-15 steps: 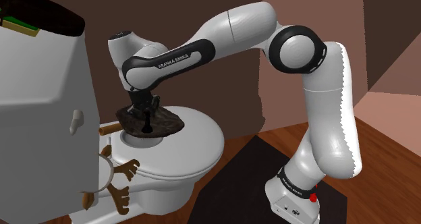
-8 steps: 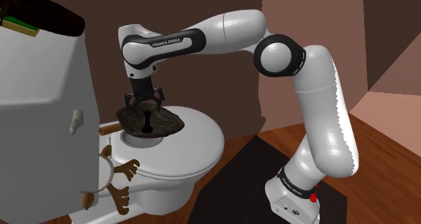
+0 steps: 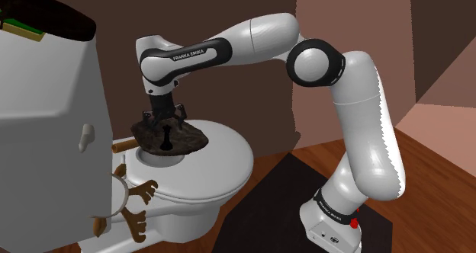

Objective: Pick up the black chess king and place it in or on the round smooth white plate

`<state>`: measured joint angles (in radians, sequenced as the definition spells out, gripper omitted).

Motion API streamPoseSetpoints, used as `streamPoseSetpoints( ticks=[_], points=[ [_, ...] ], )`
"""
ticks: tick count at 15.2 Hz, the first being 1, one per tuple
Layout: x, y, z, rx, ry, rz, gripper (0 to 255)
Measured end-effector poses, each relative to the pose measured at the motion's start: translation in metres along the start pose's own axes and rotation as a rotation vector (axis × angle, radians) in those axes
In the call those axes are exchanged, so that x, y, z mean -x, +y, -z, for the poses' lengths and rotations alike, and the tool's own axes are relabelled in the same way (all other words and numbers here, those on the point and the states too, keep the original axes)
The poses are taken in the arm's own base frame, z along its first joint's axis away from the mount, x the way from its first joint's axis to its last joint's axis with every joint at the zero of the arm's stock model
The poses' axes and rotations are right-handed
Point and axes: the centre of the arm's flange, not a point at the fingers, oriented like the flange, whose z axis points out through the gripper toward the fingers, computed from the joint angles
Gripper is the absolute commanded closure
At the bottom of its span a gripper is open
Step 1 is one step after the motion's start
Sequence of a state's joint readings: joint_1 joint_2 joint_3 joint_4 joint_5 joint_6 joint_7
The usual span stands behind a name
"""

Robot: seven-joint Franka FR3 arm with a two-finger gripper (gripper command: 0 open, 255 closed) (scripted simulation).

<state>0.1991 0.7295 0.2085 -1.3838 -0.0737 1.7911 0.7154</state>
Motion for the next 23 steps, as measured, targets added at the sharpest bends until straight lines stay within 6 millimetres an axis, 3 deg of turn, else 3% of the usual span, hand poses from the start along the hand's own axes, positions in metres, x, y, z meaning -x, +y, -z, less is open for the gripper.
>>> streamPoseSetpoints(
  ticks=[3,4,14,23],
  points=[
    [0.0,0.0,0.0,0.0,0.0,0.0,0],
    [0.0,0.0,0.0,0.0,0.0,0.0,255],
    [0.0,0.0,0.0,0.0,0.0,0.0,255],
    [0.011,0.007,0.04,0.0,0.0,0.0,255]
  ],
)
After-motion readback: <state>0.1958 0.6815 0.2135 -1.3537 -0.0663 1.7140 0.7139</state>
